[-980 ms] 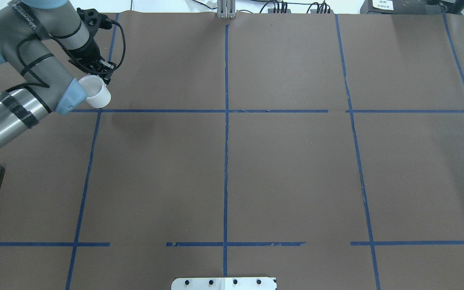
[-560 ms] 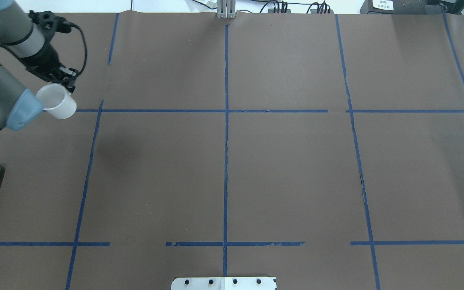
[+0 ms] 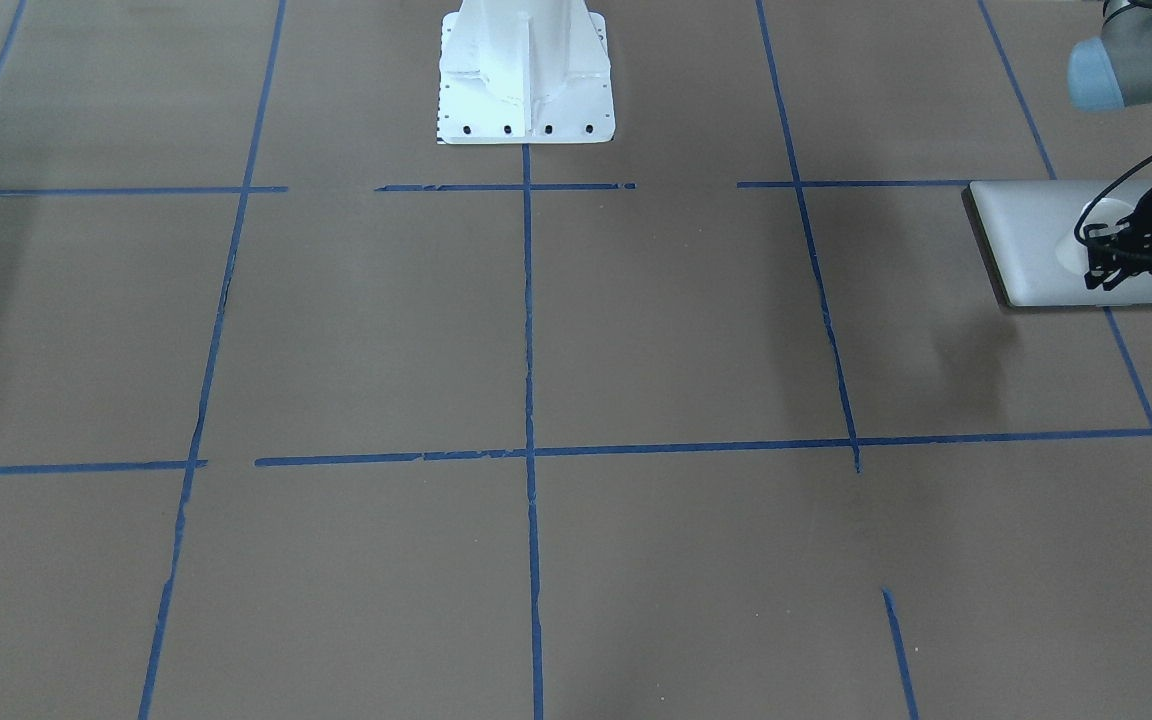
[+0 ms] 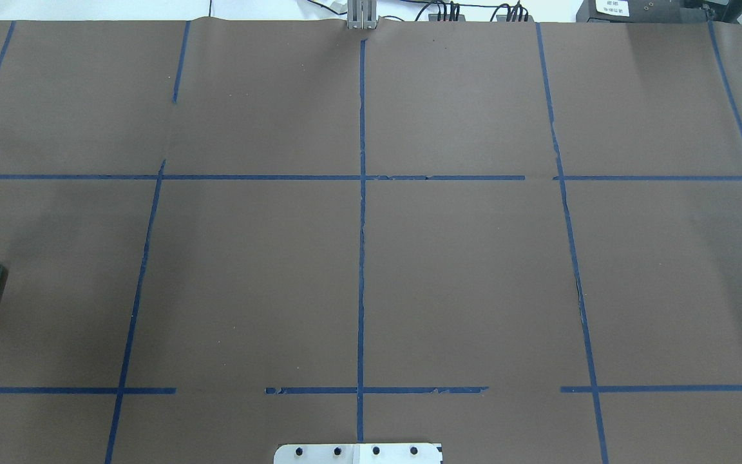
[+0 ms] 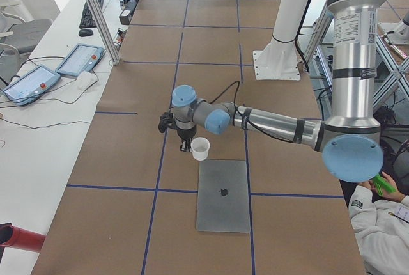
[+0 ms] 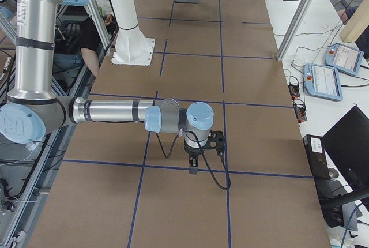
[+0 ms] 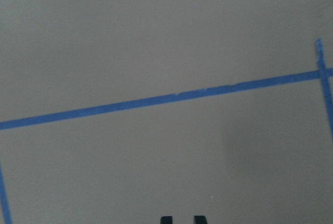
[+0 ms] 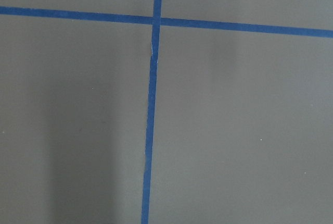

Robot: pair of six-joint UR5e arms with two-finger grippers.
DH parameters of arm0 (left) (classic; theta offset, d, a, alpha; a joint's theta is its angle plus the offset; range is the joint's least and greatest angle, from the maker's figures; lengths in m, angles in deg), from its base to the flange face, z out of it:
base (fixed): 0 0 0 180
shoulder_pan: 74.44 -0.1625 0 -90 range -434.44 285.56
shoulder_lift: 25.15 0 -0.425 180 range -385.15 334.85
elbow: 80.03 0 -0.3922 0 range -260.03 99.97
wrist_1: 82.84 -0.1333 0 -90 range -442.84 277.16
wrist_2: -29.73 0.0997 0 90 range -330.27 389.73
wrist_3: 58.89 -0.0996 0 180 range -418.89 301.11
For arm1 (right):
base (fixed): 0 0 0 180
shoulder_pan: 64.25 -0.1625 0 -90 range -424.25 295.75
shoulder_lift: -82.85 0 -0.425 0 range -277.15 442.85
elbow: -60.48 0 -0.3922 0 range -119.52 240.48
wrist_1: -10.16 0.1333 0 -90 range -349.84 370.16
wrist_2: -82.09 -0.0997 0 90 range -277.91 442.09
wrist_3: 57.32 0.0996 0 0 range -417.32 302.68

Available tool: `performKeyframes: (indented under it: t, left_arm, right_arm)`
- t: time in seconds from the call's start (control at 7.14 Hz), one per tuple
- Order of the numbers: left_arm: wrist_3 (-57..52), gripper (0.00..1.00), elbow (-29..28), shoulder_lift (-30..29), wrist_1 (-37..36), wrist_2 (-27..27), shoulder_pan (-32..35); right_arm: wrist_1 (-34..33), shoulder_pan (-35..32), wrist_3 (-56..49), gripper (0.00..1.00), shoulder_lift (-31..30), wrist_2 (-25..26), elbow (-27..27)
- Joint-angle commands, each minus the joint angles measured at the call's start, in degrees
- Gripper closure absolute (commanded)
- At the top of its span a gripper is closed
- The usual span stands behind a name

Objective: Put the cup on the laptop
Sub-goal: 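Lift the cup with the left gripper and carry it toward the laptop, then lower the cup onto the silver laptop and open the left gripper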

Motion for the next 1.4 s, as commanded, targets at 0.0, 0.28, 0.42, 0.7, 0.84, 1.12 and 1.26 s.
performKeyframes:
  t: [0.0, 0.28, 0.42, 0.7, 0.84, 1.12, 1.26]
  left_arm:
    - [1.53, 1.0, -8.53, 3.44, 12.42, -0.1, 0.39]
    - [3.97, 1.0, -10.41, 3.53, 14.04, -0.1, 0.39]
    - [4.86, 1.0, -10.32, 4.75, 14.04, -0.19, 0.3]
    - [4.78, 1.0, -10.32, 5.99, 14.04, -2.46, 0.3]
    - [4.96, 1.0, -10.06, 6.25, 14.13, -2.56, 0.39]
    - [4.96, 1.0, -10.06, 6.69, 14.13, -2.56, 0.3]
    - [4.87, 1.0, -10.23, 6.7, 14.31, -2.56, 0.3]
  right_arm:
    - [-0.05, 0.0, 0.0, 0.0, -0.01, -0.05, 0.0]
    - [0.04, 0.0, 0.0, 0.0, -0.01, -0.05, 0.0]
    - [-0.05, 0.0, 0.0, 0.0, -0.01, -0.05, 0.0]
    - [0.04, 0.0, 0.0, 0.0, -0.01, -0.05, 0.0]
    - [0.04, 0.0, 0.0, 0.0, -0.01, -0.05, 0.0]
    - [0.04, 0.0, 0.0, 0.0, -0.01, 0.04, 0.0]
    - [-0.05, 0.0, 0.0, 0.0, -0.01, -0.05, 0.0]
